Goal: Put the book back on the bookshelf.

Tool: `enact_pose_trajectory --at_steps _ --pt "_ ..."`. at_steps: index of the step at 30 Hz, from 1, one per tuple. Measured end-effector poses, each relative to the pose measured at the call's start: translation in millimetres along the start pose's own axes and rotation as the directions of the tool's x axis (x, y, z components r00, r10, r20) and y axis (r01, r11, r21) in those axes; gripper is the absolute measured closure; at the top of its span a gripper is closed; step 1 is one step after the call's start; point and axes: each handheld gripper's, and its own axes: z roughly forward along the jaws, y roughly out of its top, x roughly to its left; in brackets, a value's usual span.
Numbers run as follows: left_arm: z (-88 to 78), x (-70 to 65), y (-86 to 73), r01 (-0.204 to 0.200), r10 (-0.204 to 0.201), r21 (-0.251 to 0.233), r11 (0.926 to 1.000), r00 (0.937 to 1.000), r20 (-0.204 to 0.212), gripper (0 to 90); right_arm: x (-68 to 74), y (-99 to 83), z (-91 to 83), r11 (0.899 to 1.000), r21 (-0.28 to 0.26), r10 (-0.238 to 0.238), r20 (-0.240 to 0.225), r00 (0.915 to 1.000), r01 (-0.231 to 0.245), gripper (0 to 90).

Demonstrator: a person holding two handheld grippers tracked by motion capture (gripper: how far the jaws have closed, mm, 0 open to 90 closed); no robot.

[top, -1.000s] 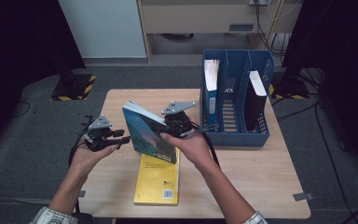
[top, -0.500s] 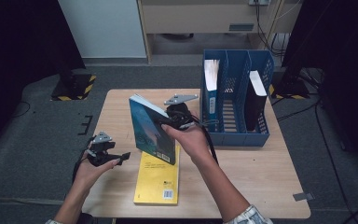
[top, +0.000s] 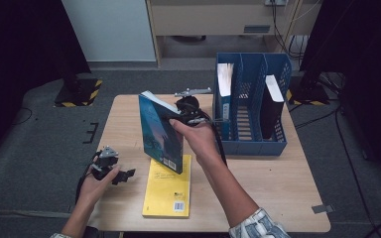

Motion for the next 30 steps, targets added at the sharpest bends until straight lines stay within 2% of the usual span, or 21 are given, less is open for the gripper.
enact_pose_trajectory --at_steps 2,9,11,23,30 --pt "1.1 -0.7 -1.0 0.007 -0.007 0.002 1.0000 1.0000 -0.004 6.3 -1.3 0.7 -5.9 1.000 -0.004 -0.003 0.002 1.0000 0.003 73.8" --pt "5.7 -3.4 -1.6 -0.019 0.019 0.036 0.9992 0.9998 -0.008 5.8 -3.6 -0.7 -18.4 0.999 0.010 -0.032 0.024 0.9992 0.032 73.7" --pt "7.4 -4.3 -1.8 -0.031 0.032 0.055 0.9980 0.9994 -0.010 5.8 -5.7 -2.5 -22.4 0.999 0.007 -0.033 0.031 0.9990 0.032 73.7" --pt "12.1 -5.4 -3.1 -0.034 0.036 0.091 0.9953 0.9992 -0.019 5.4 -15.8 -12.0 -42.5 1.000 0.007 -0.018 0.062 0.9979 0.018 73.7" --pt "13.2 -7.2 -5.0 -0.038 0.040 0.077 0.9963 0.9988 -0.028 4.3 -16.8 -15.6 -53.3 1.000 0.000 -0.018 0.067 0.9976 0.018 73.7"
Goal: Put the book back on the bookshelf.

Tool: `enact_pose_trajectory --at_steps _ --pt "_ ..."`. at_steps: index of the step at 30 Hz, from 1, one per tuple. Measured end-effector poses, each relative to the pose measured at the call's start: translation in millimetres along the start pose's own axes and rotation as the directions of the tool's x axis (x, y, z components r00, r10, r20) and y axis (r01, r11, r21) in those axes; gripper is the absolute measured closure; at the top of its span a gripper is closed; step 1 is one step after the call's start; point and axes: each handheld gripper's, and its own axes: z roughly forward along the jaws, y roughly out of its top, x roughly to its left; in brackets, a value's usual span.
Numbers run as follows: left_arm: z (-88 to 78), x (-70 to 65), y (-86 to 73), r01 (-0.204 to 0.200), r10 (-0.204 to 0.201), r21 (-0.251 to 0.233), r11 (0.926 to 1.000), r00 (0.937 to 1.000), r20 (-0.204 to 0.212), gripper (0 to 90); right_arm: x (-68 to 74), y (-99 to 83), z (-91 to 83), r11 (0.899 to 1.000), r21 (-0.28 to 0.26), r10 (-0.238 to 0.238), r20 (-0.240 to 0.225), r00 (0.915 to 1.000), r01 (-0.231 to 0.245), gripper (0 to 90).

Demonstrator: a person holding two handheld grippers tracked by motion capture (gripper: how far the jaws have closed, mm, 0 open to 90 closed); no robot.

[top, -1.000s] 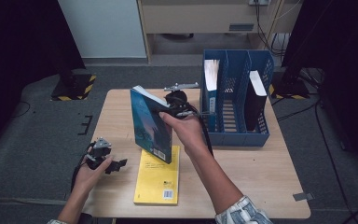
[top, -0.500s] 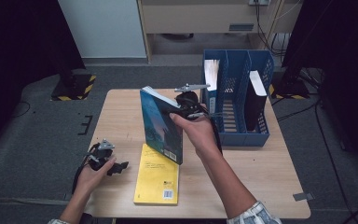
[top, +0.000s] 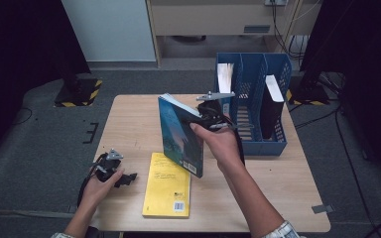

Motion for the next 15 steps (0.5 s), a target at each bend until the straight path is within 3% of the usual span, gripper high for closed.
enact_pose_trajectory --at_steps 15 --pt "2.7 -3.9 -5.8 -0.008 0.008 -0.046 0.9989 0.9998 -0.020 1.0 -0.4 -8.1 -14.9 1.000 0.000 0.003 -0.007 1.0000 -0.003 73.7"
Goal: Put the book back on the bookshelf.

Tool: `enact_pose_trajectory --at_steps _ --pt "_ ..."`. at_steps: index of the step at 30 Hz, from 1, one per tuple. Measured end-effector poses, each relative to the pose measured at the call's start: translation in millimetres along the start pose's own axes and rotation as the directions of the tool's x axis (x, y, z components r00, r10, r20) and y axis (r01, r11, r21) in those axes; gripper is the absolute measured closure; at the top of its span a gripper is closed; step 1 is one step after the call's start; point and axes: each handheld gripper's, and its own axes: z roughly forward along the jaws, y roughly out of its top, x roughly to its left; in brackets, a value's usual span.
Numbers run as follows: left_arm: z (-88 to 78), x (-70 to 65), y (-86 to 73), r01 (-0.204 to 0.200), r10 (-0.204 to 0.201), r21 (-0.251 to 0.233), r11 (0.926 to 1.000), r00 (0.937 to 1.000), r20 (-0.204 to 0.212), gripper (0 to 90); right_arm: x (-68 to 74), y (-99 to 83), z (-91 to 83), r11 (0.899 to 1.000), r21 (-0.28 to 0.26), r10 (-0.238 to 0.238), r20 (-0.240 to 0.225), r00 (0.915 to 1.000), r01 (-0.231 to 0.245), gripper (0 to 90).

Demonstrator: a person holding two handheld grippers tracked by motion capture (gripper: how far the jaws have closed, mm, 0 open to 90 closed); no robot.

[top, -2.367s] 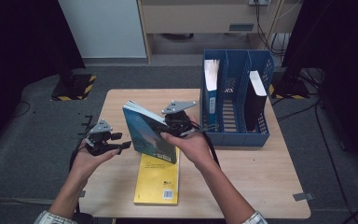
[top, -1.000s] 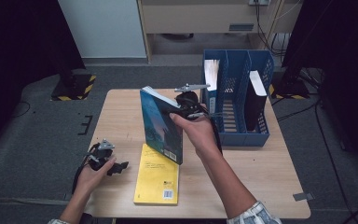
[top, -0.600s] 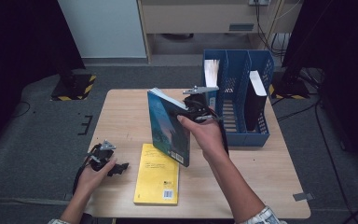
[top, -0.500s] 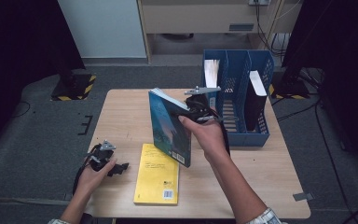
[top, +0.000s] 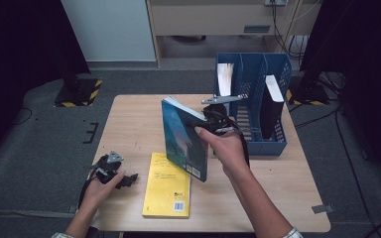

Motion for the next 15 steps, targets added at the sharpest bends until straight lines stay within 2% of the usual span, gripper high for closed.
enact_pose_trajectory --at_steps 15 --pt "0.4 -0.2 -1.0 -0.010 0.010 -0.005 0.9999 0.9999 -0.004 0.0 -7.9 -6.1 -18.6 1.000 -0.010 0.017 0.008 0.9998 -0.017 73.7"
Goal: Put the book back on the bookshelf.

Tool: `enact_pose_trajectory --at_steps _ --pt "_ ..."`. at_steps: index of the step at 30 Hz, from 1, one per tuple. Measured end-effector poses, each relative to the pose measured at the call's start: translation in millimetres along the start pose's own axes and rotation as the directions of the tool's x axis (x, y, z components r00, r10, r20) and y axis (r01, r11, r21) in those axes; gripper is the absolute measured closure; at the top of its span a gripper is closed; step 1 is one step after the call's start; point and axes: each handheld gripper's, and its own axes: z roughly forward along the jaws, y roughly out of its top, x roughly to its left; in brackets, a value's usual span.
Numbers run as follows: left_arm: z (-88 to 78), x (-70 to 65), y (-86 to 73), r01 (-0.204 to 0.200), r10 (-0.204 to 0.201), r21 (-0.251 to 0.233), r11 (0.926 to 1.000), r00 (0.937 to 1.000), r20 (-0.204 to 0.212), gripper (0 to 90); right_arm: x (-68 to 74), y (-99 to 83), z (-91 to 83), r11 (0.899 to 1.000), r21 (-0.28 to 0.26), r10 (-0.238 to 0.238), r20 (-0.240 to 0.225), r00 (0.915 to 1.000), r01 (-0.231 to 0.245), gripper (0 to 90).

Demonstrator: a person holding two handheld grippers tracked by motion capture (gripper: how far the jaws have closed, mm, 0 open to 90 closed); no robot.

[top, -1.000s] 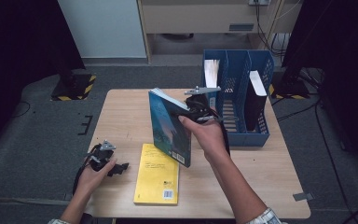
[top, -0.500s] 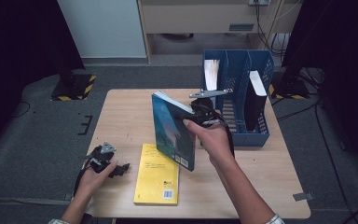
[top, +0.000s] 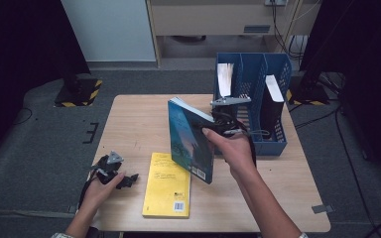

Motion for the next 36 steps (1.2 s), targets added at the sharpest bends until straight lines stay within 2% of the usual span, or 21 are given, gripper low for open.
enact_pose_trajectory --at_steps 25,36 --pt "0.4 -0.6 -2.4 0.003 -0.003 -0.023 0.9997 1.0000 -0.004 0.0 -13.3 -16.9 -29.6 0.999 -0.009 0.033 0.015 0.9993 -0.033 73.6" --pt "0.4 -0.7 -2.8 0.003 -0.003 -0.027 0.9996 1.0000 -0.004 0.0 -12.5 -9.1 -37.3 0.999 -0.028 0.045 0.006 0.9990 -0.045 73.6"
